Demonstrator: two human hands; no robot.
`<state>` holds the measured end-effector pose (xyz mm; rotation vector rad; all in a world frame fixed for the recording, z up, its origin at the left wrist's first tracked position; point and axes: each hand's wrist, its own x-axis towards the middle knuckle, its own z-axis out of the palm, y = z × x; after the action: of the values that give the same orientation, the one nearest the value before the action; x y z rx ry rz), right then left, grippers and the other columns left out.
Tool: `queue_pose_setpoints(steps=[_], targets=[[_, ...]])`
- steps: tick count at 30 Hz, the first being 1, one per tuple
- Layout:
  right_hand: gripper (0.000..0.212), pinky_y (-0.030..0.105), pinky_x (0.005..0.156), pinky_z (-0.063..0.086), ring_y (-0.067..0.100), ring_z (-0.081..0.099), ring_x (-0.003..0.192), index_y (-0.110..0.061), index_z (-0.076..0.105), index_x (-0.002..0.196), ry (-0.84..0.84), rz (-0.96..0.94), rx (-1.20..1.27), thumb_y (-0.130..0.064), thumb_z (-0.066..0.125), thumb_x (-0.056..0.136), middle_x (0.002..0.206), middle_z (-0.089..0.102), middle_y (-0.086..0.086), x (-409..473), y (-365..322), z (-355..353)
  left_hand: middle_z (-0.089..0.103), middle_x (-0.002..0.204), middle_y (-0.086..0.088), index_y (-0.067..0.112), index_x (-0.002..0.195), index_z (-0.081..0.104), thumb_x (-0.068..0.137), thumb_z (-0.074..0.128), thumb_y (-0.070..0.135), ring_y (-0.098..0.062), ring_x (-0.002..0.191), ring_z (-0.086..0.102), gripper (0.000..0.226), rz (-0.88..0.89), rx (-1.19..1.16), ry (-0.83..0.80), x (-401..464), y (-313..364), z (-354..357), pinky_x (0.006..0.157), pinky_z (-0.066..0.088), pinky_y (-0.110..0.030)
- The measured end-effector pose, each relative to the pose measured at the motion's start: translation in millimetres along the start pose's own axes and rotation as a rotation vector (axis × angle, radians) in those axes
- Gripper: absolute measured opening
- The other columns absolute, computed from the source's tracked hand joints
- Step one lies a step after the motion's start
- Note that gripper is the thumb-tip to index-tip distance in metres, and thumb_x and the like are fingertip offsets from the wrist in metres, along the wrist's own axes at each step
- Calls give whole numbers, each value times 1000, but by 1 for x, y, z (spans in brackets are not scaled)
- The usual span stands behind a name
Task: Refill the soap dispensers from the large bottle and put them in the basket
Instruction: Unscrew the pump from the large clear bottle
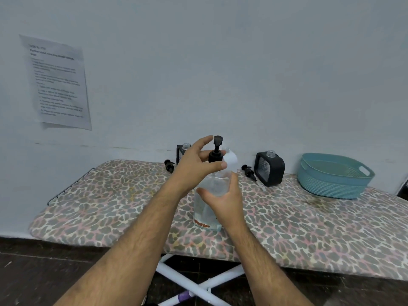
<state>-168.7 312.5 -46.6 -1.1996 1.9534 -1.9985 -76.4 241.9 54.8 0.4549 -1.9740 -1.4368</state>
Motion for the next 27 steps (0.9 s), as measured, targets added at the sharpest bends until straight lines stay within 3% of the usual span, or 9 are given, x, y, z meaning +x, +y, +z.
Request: queue_pose_setpoints(steps=[3, 6, 12, 16, 22, 27], targets=[[62, 4, 66, 45, -10, 59, 93, -46, 43, 105, 4, -17, 22, -53, 84, 59, 103, 57, -32, 0, -1, -1, 75, 113, 7, 26, 144, 47, 71, 80, 21, -10, 116, 66, 80, 5, -27, 45, -2, -3, -5, 112, 41, -50], [63, 5, 68, 46, -9, 61, 94, -46, 45, 107, 8, -14, 45, -52, 85, 59, 104, 59, -31, -1, 1, -3, 77, 108, 8, 28, 133, 55, 71, 83, 20, -10, 116, 66, 68, 30, -20, 93, -2, -1, -3, 111, 42, -50], [69, 17, 75, 55, -5, 63, 96, -44, 46, 111, -12, 23, 47, -55, 85, 56, 105, 61, -27, -1, 4, -2, 78, 101, 8, 34, 118, 60, 81, 81, 8, -11, 107, 70, 50, 119, -83, 173, 5, 22, -5, 102, 51, -40], [71, 13, 73, 53, -7, 63, 96, -48, 44, 110, -14, 35, 39, -57, 85, 54, 106, 60, -30, 0, 4, -3, 78, 99, 6, 27, 120, 60, 81, 80, 6, -10, 100, 73, 48, 141, -134, 207, 8, 31, -9, 88, 52, -23], [71, 5, 66, 49, -14, 59, 95, -51, 42, 109, -34, 54, 25, -58, 84, 53, 106, 56, -37, -4, 3, -4, 78, 102, 3, 21, 120, 63, 81, 80, 8, -12, 102, 72, 45, 155, -155, 262, 9, 46, -18, 101, 50, -35], [74, 4, 65, 47, -14, 58, 95, -51, 42, 110, -40, 79, 2, -62, 83, 50, 104, 59, -32, -3, 1, -6, 78, 100, 4, 21, 117, 64, 80, 81, 7, -9, 100, 73, 43, 197, -179, 293, 13, 66, -26, 90, 51, -23]])
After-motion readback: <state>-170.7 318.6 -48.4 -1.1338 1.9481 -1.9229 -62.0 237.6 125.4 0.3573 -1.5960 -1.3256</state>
